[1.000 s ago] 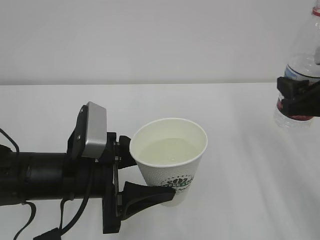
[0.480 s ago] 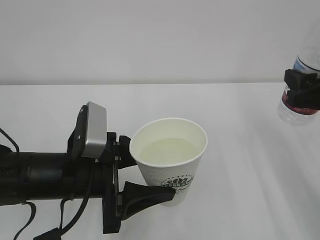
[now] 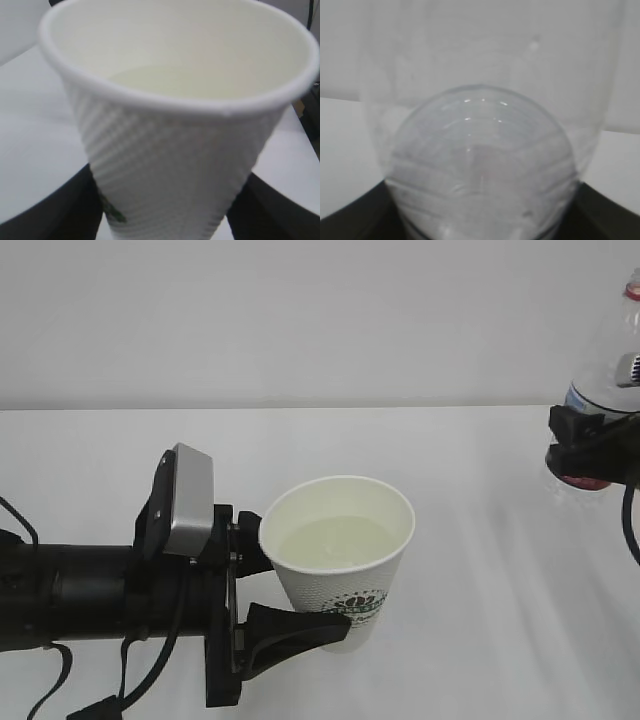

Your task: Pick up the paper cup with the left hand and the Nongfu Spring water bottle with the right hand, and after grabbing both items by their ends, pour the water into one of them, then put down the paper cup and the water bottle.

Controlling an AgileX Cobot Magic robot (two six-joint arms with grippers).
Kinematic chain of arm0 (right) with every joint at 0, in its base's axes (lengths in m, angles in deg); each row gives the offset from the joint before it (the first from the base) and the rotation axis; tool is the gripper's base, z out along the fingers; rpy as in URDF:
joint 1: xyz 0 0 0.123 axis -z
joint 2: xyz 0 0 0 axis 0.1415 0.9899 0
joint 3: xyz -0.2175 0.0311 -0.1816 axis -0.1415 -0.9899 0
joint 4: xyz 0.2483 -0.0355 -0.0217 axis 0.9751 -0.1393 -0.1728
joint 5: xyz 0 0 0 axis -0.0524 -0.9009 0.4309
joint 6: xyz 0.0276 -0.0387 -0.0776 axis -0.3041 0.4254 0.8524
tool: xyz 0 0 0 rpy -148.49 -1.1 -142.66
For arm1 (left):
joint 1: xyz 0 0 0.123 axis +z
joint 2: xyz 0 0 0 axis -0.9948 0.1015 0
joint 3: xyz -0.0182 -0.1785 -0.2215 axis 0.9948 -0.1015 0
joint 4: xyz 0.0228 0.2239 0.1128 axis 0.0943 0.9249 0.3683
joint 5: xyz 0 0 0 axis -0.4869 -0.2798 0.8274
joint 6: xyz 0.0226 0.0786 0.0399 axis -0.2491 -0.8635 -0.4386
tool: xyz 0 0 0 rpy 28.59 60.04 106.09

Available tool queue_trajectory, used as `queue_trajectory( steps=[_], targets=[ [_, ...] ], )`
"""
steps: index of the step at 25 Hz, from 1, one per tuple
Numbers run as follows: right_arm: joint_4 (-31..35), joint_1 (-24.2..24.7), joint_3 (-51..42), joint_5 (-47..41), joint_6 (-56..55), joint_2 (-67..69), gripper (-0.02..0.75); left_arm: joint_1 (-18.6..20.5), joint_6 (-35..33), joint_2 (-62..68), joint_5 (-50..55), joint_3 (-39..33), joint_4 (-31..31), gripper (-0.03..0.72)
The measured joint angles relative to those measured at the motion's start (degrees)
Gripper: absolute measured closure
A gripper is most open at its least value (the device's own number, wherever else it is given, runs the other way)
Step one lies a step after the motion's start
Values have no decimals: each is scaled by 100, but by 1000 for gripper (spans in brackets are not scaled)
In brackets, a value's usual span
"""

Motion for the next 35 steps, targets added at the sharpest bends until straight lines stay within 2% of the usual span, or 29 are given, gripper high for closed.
queue_trajectory(
  steps=[22,28,35],
  targets=[
    [0,0,1295,196,-20,1591,235,0,0,0,0,0,-250,172],
    [11,0,1645,219,-20,1980,277,0,0,0,2,0,-262,172],
    [21,0,1753,466,-205,2361,286,0,0,0,2,0,-268,175]
  ],
)
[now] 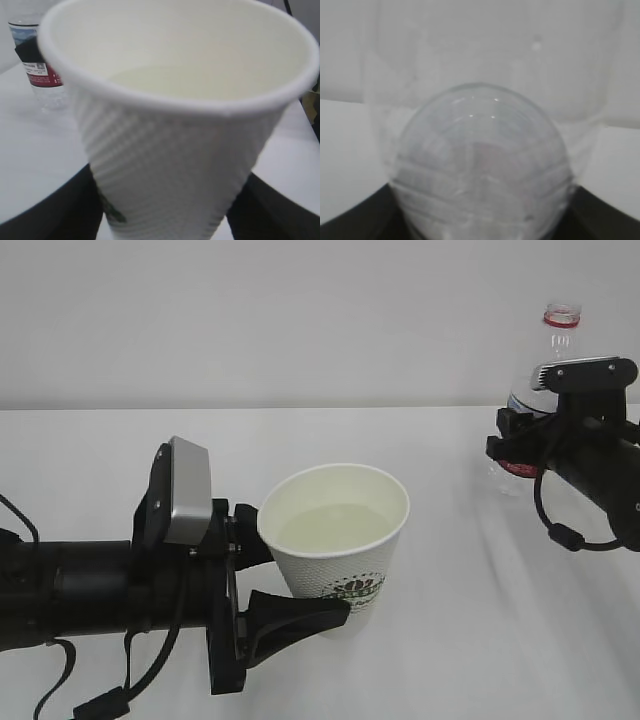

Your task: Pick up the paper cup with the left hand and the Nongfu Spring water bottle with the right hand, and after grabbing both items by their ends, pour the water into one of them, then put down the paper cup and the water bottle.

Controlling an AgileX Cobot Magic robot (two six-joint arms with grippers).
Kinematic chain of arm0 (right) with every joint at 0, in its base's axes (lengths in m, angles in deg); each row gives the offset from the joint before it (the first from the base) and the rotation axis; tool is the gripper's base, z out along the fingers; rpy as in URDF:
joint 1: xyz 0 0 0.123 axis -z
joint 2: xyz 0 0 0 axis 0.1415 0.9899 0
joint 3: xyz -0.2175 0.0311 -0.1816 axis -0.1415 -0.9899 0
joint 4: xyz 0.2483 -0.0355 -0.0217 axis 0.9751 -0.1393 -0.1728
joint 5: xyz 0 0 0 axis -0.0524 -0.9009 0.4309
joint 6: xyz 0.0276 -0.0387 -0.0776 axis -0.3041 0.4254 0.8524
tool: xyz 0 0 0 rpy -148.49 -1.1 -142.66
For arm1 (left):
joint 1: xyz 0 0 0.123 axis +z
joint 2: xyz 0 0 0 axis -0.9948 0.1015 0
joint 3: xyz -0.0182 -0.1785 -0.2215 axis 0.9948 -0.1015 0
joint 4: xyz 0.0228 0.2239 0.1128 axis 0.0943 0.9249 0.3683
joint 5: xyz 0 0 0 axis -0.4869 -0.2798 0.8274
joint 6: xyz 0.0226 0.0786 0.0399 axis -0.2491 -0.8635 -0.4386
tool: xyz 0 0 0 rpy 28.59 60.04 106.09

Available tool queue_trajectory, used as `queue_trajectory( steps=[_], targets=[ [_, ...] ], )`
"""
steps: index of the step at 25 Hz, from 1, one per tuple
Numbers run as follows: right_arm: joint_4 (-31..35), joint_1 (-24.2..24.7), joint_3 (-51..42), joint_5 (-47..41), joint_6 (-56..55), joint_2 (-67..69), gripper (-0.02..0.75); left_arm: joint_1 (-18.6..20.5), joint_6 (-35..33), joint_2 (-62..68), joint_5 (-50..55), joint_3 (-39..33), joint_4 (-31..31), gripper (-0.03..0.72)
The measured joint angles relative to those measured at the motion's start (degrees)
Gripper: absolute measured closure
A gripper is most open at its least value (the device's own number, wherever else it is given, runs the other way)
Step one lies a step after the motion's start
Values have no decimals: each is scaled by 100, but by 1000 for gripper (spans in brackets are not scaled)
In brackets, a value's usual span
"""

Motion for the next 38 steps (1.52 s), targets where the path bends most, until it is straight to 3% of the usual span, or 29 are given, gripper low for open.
queue_trajectory(
  steps=[14,23,38],
  targets=[
    [44,0,0,160,-134,255,285,0,0,0,0,0,0,179],
    [44,0,13,232,-143,263,133,0,0,0,0,0,0,187],
    [44,0,-344,430,-148,5,118,0,0,0,0,0,0,188]
  ],
)
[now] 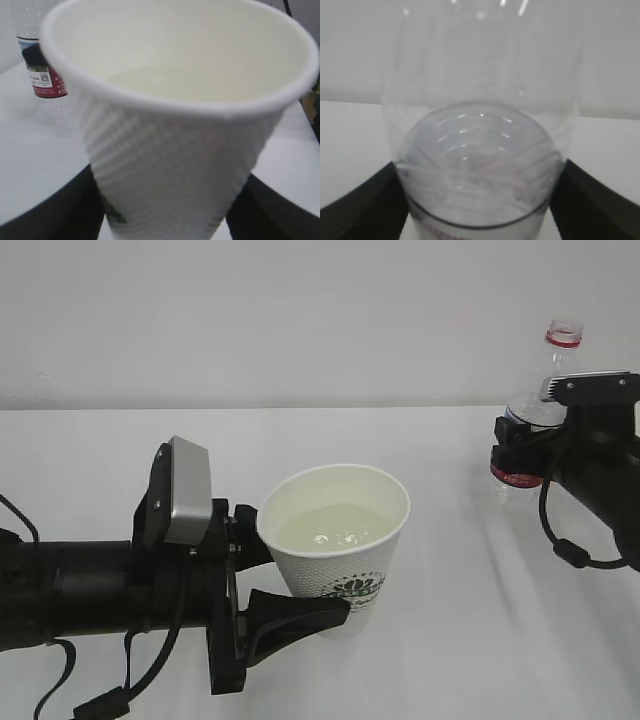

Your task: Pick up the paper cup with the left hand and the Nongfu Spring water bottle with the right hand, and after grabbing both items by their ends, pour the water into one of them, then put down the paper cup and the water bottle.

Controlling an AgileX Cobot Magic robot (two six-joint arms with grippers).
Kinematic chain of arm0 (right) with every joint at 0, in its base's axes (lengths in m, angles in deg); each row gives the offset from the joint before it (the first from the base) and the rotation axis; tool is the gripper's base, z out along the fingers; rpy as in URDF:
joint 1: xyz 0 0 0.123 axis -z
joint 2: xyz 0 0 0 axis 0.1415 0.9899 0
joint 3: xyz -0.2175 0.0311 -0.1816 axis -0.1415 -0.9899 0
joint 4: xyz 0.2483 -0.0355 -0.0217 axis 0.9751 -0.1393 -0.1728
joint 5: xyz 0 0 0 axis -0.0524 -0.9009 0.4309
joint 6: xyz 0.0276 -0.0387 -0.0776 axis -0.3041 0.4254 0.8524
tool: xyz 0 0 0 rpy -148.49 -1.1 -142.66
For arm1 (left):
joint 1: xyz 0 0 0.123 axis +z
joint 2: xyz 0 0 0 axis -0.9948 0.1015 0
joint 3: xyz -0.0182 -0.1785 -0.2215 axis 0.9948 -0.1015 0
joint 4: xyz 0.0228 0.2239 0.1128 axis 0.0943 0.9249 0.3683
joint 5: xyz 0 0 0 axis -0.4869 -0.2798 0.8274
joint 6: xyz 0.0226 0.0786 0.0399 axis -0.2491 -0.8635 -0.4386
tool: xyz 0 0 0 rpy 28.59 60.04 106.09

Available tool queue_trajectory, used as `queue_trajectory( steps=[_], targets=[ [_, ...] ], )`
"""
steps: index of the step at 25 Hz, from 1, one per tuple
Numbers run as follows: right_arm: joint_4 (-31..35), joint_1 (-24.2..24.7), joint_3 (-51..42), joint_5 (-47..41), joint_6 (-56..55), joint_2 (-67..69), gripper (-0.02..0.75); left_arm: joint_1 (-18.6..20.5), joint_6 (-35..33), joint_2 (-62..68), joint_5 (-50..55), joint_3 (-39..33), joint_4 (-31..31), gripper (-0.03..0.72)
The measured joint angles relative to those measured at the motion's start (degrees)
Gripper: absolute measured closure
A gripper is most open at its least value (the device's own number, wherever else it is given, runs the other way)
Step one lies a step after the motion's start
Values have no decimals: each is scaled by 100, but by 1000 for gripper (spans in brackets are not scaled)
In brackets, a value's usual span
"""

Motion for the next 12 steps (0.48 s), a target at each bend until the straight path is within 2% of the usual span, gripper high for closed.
queue_trajectory(
  steps=[12],
  targets=[
    [0,0,-780,188,-9,-860,118,0,0,0,0,0,-8,188]
  ],
)
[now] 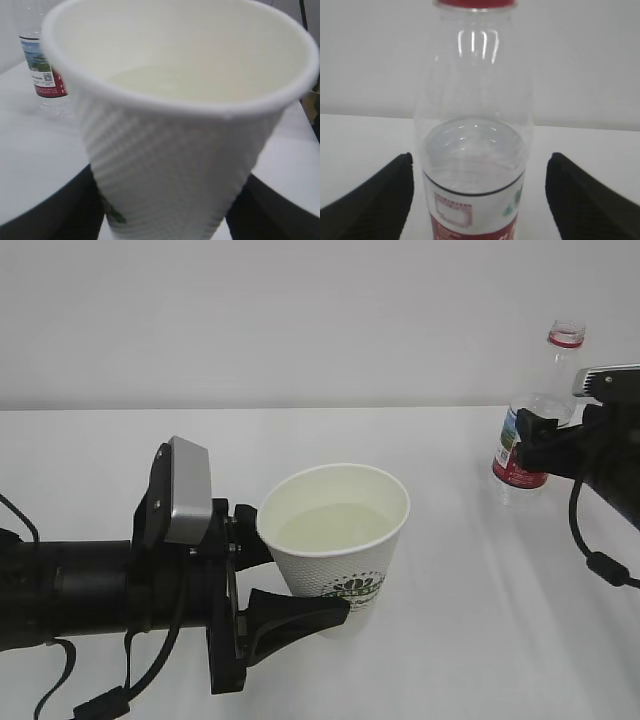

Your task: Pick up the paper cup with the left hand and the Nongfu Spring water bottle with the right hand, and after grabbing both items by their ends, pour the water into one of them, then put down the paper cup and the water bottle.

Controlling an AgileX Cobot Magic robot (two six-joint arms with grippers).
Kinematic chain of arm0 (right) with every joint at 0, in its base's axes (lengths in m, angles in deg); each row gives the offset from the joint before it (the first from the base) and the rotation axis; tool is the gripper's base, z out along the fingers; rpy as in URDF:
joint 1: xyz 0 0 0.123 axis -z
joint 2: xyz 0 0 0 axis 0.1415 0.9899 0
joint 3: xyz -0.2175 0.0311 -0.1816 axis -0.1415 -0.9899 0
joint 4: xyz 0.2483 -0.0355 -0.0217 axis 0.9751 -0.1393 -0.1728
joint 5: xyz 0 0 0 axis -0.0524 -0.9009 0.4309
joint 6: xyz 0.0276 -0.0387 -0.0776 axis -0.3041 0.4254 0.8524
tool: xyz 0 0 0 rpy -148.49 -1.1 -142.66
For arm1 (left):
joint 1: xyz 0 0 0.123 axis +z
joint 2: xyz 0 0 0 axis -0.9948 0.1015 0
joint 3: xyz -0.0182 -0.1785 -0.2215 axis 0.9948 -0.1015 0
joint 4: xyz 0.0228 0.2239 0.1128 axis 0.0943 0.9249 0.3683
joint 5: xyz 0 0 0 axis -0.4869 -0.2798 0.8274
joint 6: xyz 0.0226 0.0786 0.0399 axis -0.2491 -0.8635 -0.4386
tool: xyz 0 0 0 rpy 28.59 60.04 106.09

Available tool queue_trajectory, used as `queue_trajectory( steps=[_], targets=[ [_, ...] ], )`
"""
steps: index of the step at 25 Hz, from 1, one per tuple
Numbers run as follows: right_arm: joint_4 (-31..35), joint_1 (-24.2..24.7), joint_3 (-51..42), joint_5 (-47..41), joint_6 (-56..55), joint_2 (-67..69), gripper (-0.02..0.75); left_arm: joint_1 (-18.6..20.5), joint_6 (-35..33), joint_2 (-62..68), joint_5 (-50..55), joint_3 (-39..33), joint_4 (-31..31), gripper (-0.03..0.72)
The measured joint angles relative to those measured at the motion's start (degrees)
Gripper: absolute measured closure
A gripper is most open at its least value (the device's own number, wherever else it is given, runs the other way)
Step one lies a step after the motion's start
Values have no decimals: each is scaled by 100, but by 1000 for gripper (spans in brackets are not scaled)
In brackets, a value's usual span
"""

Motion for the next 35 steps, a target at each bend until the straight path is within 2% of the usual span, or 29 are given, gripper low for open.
queue_trajectory(
  steps=[15,35],
  targets=[
    [-20,0,-1204,34,0,-1504,128,0,0,0,0,0,-5,188],
    [-257,0,-2084,21,-137,-3061,143,0,0,0,10,0,-5,188]
  ],
)
